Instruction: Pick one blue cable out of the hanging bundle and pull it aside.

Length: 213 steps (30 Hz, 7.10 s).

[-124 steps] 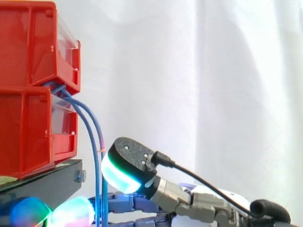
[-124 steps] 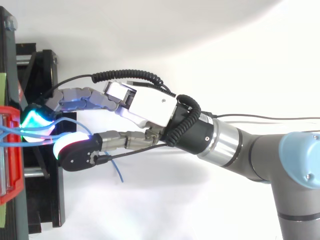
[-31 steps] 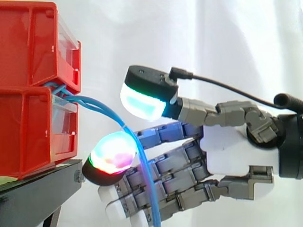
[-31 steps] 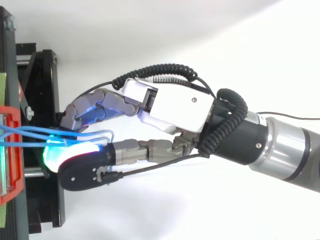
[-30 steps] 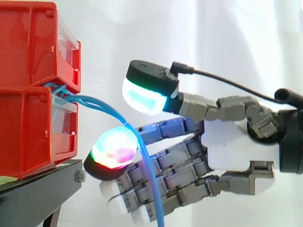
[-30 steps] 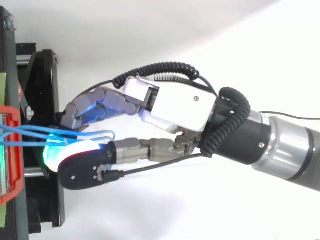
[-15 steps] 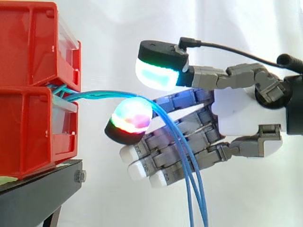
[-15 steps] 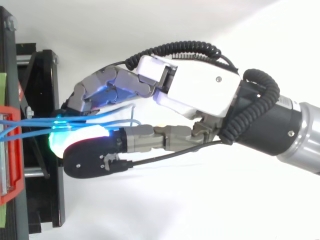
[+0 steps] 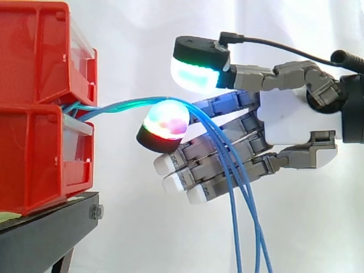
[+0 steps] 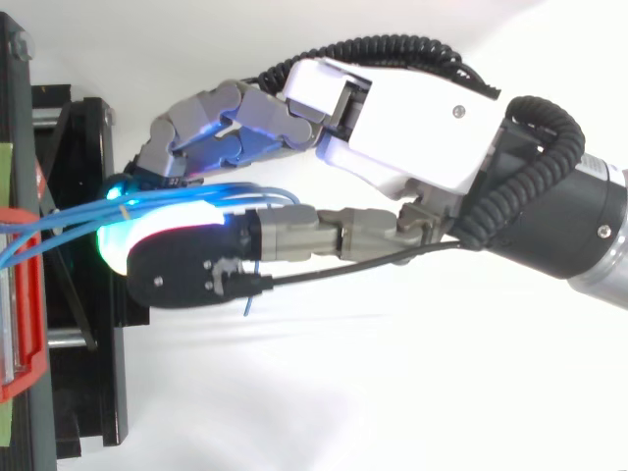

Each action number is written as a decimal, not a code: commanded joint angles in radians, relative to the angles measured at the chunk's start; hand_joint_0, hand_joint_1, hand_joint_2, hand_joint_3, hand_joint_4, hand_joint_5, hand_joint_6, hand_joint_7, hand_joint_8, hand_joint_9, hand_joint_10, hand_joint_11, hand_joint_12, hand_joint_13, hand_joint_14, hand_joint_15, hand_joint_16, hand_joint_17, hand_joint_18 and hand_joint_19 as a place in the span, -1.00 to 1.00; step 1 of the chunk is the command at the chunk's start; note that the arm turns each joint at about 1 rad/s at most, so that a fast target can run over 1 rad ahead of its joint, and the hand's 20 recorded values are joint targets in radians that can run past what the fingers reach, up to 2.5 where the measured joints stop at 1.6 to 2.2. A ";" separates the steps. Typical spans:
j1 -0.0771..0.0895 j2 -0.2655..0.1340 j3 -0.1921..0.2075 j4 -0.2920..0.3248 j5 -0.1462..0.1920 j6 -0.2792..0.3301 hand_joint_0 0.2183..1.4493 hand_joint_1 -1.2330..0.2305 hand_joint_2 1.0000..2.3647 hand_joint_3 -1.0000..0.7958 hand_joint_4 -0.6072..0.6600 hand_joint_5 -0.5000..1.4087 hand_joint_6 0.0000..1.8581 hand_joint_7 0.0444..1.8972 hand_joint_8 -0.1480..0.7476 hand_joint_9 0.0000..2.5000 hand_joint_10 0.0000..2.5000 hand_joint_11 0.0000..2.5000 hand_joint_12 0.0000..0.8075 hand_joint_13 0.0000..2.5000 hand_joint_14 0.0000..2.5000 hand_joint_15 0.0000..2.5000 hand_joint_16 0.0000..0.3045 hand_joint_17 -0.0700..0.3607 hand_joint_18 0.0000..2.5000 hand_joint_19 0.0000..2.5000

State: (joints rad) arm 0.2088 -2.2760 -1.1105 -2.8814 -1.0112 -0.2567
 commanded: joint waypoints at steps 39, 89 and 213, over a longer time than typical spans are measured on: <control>-0.011 0.001 0.014 0.013 -0.006 -0.019 -0.35 -0.34 -1.00 0.14 -0.09 -0.62 0.05 -0.22 0.06 -0.33 -0.99 -0.49 -0.04 -0.44 -0.99 -0.67 -0.57 0.01 -0.51 -0.69; -0.015 0.000 0.014 0.013 -0.003 -0.061 -0.55 0.00 -1.00 -0.44 0.06 -0.64 0.03 -0.19 -0.02 -0.27 -0.98 -0.39 -0.12 -0.46 -0.99 -0.63 -0.62 -0.07 -0.55 -0.65; -0.012 0.001 0.014 0.013 -0.006 -0.059 -0.08 -0.60 -1.00 -0.44 -0.28 -0.61 0.06 -0.05 -0.14 -0.20 -0.98 -0.37 -0.23 -0.38 -0.98 -0.61 -0.68 -0.17 -0.44 -0.69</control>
State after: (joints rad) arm 0.1964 -2.2761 -1.0972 -2.8688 -1.0166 -0.3159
